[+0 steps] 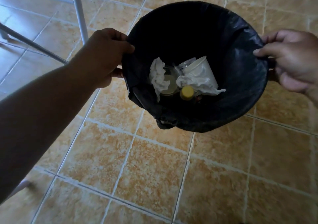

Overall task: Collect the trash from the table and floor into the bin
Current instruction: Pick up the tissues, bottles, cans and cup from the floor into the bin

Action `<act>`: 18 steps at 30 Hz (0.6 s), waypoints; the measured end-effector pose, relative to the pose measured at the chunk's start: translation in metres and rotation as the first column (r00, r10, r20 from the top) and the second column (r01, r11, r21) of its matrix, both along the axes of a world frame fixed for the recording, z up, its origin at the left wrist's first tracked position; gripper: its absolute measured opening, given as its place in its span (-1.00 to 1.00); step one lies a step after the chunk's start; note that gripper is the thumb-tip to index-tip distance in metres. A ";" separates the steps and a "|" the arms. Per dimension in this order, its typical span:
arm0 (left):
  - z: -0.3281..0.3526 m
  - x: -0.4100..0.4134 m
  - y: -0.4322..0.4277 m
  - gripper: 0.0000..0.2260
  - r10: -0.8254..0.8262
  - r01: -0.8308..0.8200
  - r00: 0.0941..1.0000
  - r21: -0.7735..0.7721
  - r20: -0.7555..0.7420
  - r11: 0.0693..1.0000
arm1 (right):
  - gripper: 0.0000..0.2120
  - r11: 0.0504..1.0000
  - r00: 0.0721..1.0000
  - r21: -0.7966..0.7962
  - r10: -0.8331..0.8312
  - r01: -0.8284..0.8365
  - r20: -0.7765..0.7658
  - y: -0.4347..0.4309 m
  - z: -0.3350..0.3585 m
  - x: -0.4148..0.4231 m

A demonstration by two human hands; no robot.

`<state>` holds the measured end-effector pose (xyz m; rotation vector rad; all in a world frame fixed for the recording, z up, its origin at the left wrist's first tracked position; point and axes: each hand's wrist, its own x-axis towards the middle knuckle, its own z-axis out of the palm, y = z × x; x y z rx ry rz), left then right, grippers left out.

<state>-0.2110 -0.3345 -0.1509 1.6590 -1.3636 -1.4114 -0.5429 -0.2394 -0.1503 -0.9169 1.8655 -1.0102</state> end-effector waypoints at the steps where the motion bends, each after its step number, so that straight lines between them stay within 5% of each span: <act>1: -0.001 0.001 0.000 -0.86 0.016 -0.016 1.000 0.001 -0.007 1.000 | -0.71 1.000 1.000 -0.007 0.010 -0.010 0.006 -0.002 0.000 0.001; 10: 0.032 0.011 0.055 -0.79 -0.049 0.036 0.996 0.166 0.073 0.985 | -0.79 0.999 0.999 -0.048 0.001 -0.003 -0.043 0.051 0.024 0.035; 18: 0.128 0.028 0.142 -0.59 -0.134 0.127 0.991 0.401 -0.010 0.907 | -0.74 0.984 0.987 0.148 -0.119 0.103 0.106 0.151 0.110 0.051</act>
